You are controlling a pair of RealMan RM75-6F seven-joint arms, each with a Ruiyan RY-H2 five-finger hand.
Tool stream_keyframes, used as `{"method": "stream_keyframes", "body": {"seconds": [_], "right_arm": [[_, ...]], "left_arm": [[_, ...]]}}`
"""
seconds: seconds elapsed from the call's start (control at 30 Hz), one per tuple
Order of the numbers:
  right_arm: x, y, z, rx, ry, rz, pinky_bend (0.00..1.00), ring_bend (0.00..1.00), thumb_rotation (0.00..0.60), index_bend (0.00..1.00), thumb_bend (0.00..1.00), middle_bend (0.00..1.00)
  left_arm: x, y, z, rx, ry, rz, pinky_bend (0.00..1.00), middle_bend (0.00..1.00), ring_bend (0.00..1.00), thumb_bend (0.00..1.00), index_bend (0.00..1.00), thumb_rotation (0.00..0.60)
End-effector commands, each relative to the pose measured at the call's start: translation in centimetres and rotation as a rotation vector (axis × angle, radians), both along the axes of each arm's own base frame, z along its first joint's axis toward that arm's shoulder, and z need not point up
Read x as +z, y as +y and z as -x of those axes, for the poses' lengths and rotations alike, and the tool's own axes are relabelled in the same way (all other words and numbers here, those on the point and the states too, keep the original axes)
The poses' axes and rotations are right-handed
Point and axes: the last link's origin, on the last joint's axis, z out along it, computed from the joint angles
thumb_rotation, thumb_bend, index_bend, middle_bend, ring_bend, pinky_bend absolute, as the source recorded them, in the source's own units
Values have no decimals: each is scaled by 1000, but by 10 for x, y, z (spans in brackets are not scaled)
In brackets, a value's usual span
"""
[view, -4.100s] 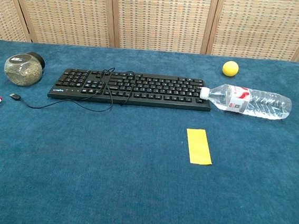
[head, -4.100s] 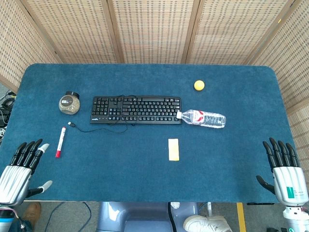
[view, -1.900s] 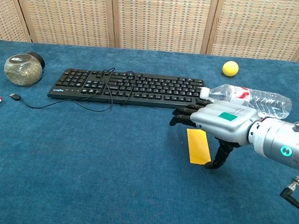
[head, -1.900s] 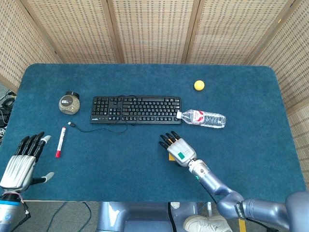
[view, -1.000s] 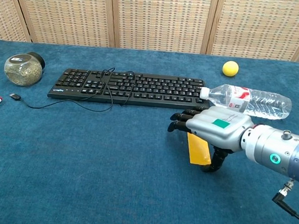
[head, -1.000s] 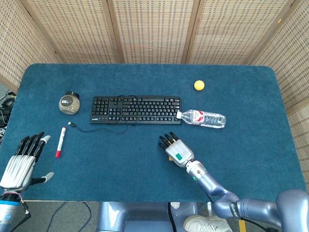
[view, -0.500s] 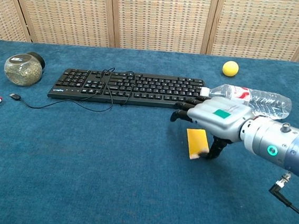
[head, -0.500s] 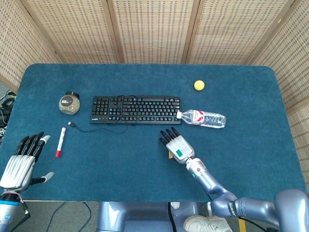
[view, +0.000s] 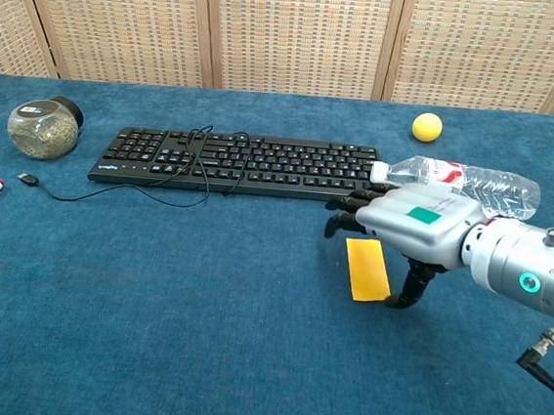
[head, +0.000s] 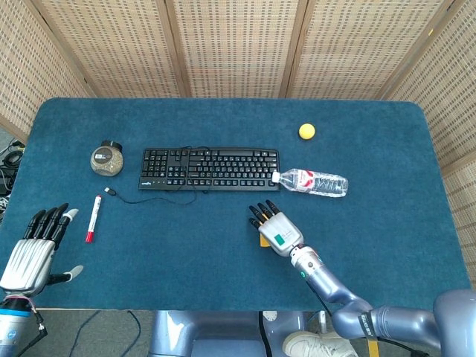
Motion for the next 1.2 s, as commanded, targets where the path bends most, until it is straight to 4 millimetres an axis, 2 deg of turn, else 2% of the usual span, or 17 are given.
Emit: {"method": "stream_keyframes", "body": {"seconds": [0.03, 0.27, 0.97, 1.2], "right_arm": [[-1, 0, 4, -3, 17, -5, 0, 0, 600, 189, 157, 0], [-3, 8, 3, 21, 1, -18, 0, 0, 600, 200, 157, 0], [-11, -1, 6, 23, 18, 12, 0, 0, 600, 223, 166, 0], [-11, -3, 2, 22, -1, 24, 0, 0, 600, 246, 235, 0]], "left_arm": [[0, 0, 0, 0, 0, 0, 0, 0, 0, 0, 0, 600], [-1, 1, 0, 2, 2, 4, 0, 0, 0, 0, 0, 600], [0, 1, 0, 1, -4, 0, 0, 0, 0, 0, 0, 600], [-1, 0, -1, 0, -1, 1, 0, 0, 0, 0, 0, 600]]}}
